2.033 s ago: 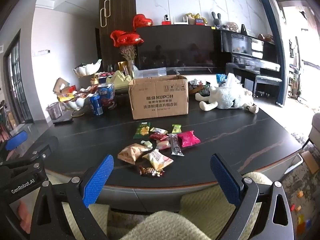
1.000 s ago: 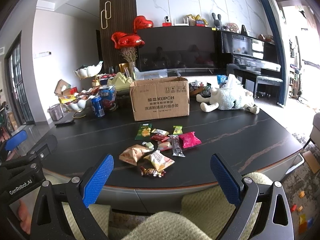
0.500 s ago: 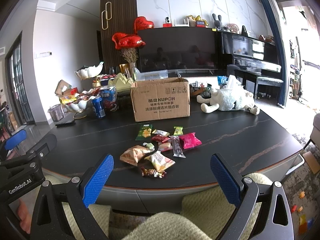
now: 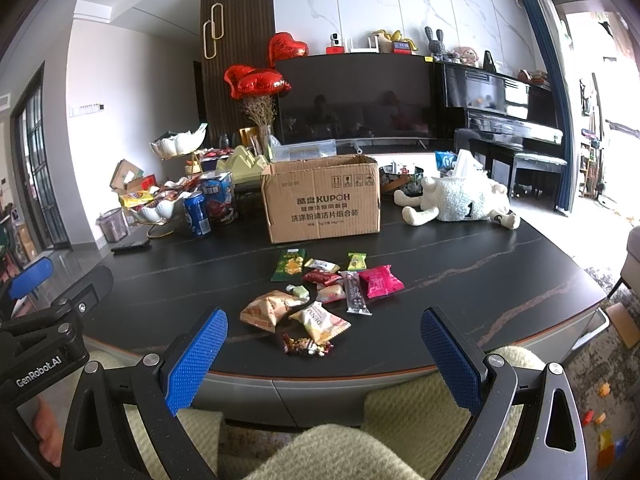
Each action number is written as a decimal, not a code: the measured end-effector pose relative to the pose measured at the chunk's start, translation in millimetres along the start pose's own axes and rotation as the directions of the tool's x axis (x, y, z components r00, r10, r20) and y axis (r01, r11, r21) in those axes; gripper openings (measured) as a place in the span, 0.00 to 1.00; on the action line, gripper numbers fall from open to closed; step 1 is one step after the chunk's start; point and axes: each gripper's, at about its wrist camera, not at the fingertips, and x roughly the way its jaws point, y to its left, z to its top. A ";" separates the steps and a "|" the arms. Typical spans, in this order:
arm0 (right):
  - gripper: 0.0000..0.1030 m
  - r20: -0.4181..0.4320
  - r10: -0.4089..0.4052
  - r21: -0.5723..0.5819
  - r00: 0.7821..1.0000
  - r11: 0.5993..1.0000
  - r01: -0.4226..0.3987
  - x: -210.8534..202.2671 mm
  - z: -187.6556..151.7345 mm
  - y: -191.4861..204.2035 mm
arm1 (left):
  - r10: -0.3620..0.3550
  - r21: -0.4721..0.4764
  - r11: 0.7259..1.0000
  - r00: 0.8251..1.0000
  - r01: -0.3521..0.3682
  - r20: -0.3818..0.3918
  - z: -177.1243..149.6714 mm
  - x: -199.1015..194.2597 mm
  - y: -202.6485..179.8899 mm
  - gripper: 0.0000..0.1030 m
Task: Organize snacks
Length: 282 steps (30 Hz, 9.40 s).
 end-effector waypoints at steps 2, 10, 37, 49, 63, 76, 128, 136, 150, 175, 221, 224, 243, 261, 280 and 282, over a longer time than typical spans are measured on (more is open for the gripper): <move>0.96 0.000 0.001 0.000 1.000 1.000 -0.001 0.0 0.4 0.2 | 0.001 0.001 1.000 1.000 -0.001 0.000 -0.6 0.2 -0.2 1.00; 0.96 0.000 0.000 0.000 1.000 1.000 0.000 0.1 0.0 0.0 | 0.001 0.001 1.000 1.000 -0.001 0.000 -0.8 0.0 -0.4 1.00; 0.96 -0.118 0.019 0.010 0.993 1.000 -0.018 44.9 -8.5 -6.6 | -0.043 0.041 0.998 0.996 0.046 -0.079 -0.8 40.7 -6.7 1.00; 0.96 -0.236 0.019 -0.033 0.972 0.999 -0.028 105.7 -7.1 -16.7 | -0.092 0.128 0.985 0.983 0.113 -0.156 -3.6 99.2 -30.3 1.00; 0.91 -0.408 0.063 -0.110 0.911 0.987 -0.118 182.2 -11.6 -12.4 | -0.233 0.128 0.945 0.895 0.300 -0.381 -14.2 180.2 -49.6 0.79; 0.68 -0.463 0.137 -0.112 0.876 0.971 -0.211 216.0 -12.7 -10.8 | -0.307 0.154 0.890 0.814 0.429 -0.494 -20.1 216.0 -68.1 0.73; 0.33 -0.325 0.179 -0.079 0.928 0.973 -0.215 196.2 40.0 -12.7 | -0.366 0.060 0.902 0.831 0.427 -0.418 26.8 209.4 -64.0 0.45; 0.33 -0.218 0.158 -0.071 0.963 0.982 -0.177 192.5 84.3 -21.0 | -0.356 0.072 0.913 0.872 0.401 -0.335 70.5 209.8 -62.9 0.45; 0.33 -0.104 0.158 -0.042 0.982 0.986 -0.163 211.2 155.0 -20.4 | -0.329 0.072 0.931 0.906 0.359 -0.267 140.9 240.6 -61.0 0.45; 0.33 -0.105 0.182 -0.008 0.978 0.983 -0.184 295.3 225.2 -34.2 | -0.314 0.049 0.940 0.912 0.338 -0.263 203.8 323.6 -72.2 0.45; 0.54 -0.233 0.097 0.052 0.968 0.995 -0.088 231.8 151.1 -70.5 | -0.264 0.044 0.957 0.922 0.287 -0.284 142.4 240.7 -89.2 0.87; 0.54 -0.253 0.094 0.062 0.963 0.995 -0.081 226.3 139.5 -74.5 | -0.264 0.034 0.957 0.914 0.288 -0.308 131.2 236.7 -91.0 0.87; 0.54 -0.409 0.071 0.134 0.910 0.991 -0.017 239.9 71.2 -98.4 | -0.334 -0.085 0.934 0.768 0.346 -0.547 66.1 269.8 -119.5 0.78; 0.54 -0.500 0.136 0.239 0.855 0.971 -0.015 278.9 36.0 -110.8 | -0.332 -0.174 0.939 0.653 0.296 -0.681 37.4 316.9 -142.3 0.66; 0.43 -0.499 0.175 0.279 0.849 0.960 -0.034 290.1 24.7 -120.7 | -0.296 -0.177 0.953 0.635 0.245 -0.714 21.5 332.6 -156.1 0.50; 0.43 -0.494 0.169 0.277 0.853 0.960 -0.030 289.0 24.5 -121.8 | -0.295 -0.177 0.954 0.633 0.243 -0.716 20.3 333.3 -156.4 0.48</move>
